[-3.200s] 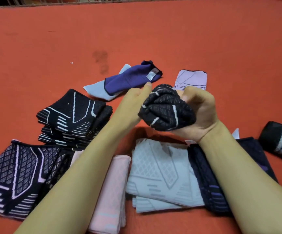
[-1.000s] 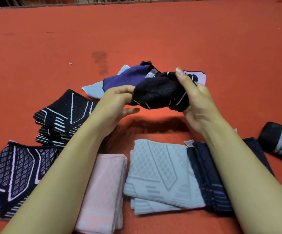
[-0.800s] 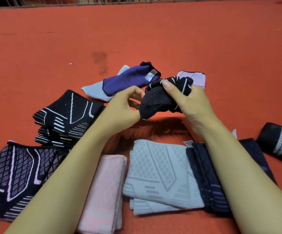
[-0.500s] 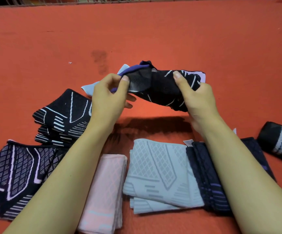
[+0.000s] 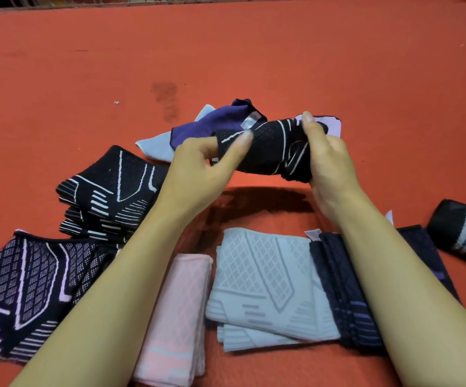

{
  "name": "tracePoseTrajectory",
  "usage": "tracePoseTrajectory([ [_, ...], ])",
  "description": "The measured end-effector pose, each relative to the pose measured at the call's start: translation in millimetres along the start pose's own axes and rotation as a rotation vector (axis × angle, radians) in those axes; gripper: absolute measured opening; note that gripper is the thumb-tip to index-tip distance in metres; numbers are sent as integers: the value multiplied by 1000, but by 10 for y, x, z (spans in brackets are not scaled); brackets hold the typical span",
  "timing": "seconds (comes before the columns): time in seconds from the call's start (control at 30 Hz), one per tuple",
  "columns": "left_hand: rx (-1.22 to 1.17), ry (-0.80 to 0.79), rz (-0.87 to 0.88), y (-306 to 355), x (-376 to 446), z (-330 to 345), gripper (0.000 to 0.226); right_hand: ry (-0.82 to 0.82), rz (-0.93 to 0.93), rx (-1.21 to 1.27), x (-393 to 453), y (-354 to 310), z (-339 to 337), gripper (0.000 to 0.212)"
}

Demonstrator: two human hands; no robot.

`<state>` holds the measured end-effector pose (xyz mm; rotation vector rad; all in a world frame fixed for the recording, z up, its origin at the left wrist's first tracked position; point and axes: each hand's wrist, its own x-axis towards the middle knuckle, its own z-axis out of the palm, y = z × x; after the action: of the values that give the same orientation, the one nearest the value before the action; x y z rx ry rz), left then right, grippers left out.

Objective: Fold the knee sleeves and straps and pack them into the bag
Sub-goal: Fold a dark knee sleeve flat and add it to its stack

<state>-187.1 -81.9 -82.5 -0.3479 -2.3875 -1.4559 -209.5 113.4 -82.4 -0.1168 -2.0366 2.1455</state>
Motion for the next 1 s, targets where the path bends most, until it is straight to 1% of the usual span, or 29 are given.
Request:
tracePoseTrajectory([
  [0.03,1,45,13,8,-12,5,66,19,-21,15,16,11,-16,50],
  [0.1,-123,188,-55,37,-4,-27,46,131,-66,28,41,17,-58,48],
  [0.13,-212,251,-106,42,19,-57,40,188,-81,13,40,13,-79,51],
  [0.2,-368,295,-198,24,66,-103,34,243,-103,-56,49,34,-108,64],
  [0.23,-408,302,-234,27,70,-108,35,243,-95,-56,57,44,-109,67],
  [0.3,-427,338,-254,33,78,-88,38,229,-57,26,70,43,-118,68],
  [0.33,-433,353,-252,55,73,-79,40,234,-33,65,65,30,-132,63],
  [0.4,-457,379,-247,67,75,-94,43,266,-5,97,70,10,-176,40],
  [0.43,-467,386,-242,67,79,-105,43,281,-1,111,75,11,-202,34],
  [0.53,-450,390,-234,48,85,-128,40,277,24,189,116,44,-233,32],
  [0.57,-447,406,-244,57,80,-127,44,272,41,202,132,61,-240,34],
  [0.63,-424,450,-262,72,78,-124,54,297,51,208,156,66,-245,26],
  [0.73,-422,438,-241,81,66,-106,57,364,9,208,157,62,-254,29],
  [0.77,-433,420,-239,96,53,-103,55,373,-17,215,149,53,-259,24],
  [0.83,-431,351,-196,121,43,-114,45,364,-68,248,150,45,-269,13],
  [0.9,-402,275,-73,131,31,-115,28,370,-88,289,165,25,-278,8],
  [0.93,-350,264,-19,116,24,-116,25,363,-89,303,169,18,-279,8],
  [1.0,-245,268,-13,43,25,-114,23,335,-90,295,184,34,-280,18],
])
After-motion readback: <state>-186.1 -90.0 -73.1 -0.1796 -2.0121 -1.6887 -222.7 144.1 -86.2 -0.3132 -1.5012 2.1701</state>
